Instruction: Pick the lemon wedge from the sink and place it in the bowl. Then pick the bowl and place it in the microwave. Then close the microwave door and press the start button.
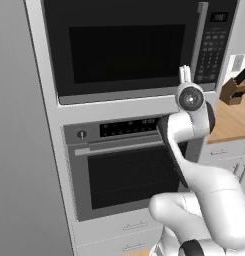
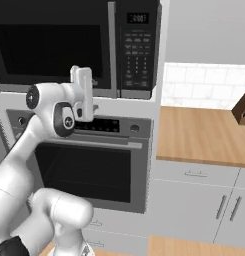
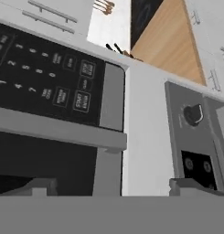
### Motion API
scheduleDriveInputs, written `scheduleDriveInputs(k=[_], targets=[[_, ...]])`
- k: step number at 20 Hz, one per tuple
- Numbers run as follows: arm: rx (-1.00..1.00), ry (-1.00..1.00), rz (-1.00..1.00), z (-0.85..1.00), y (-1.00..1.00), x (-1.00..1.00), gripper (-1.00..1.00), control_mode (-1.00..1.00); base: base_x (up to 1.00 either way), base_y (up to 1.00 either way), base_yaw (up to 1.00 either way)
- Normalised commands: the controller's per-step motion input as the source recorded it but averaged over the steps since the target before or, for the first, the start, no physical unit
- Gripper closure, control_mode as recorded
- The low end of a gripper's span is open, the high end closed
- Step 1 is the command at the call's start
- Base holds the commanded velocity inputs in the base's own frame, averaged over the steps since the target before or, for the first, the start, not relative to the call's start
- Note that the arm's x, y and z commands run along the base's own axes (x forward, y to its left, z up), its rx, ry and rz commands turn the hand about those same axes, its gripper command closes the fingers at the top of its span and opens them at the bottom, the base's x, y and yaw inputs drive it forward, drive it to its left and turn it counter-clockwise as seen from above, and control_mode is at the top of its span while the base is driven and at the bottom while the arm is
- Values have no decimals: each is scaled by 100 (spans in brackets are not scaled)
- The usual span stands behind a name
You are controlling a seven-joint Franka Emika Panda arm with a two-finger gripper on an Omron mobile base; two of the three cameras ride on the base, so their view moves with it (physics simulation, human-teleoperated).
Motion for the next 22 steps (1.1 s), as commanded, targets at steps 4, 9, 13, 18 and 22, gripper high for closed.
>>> scheduleDriveInputs(k=[4,9,13,18,22], targets=[[22,-3,27,27,-51,-99,-100,-100,0,0,0],[32,-4,28,40,-88,-85,-100,-100,0,0,0],[34,-3,30,16,-66,-37,100,-100,0,0,0],[15,-2,23,1,0,4,100,-100,0,0,0],[3,-16,4,9,33,38,100,-100,0,0,0]])
